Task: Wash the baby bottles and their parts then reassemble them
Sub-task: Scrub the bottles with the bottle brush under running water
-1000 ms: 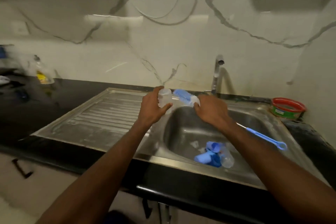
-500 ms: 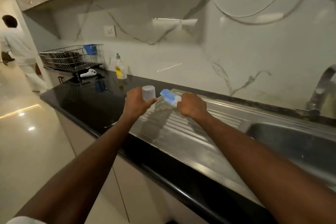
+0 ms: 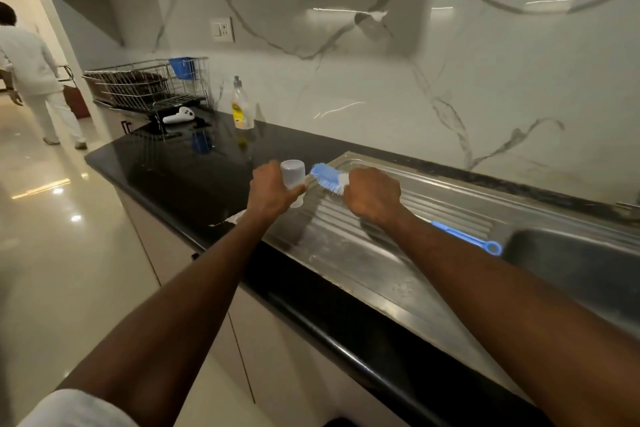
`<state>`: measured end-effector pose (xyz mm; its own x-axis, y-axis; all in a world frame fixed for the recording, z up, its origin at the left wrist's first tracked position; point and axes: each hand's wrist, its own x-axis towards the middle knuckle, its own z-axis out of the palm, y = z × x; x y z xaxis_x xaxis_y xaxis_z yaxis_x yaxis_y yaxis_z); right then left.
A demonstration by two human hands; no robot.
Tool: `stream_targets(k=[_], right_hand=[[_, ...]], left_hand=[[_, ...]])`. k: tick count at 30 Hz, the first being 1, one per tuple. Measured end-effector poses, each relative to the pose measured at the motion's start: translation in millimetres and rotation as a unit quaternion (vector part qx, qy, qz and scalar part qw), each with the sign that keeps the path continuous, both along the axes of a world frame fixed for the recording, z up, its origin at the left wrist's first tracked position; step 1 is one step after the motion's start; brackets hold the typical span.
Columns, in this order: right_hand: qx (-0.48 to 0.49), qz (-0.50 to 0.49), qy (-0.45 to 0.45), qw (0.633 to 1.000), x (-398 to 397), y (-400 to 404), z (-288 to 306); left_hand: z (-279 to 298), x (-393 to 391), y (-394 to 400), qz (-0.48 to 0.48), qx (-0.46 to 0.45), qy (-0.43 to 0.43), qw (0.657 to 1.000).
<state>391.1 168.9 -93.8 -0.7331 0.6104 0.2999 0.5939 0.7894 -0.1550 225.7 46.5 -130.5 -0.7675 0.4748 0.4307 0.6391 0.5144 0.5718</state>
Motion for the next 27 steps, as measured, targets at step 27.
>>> stream_targets(k=[27], right_hand=[[0.047,-0.057,0.082,0.994,48.5,-4.9,18.7]], left_hand=[[53.3,43.6,-11.3,-0.03,0.012,0.208,0.978]])
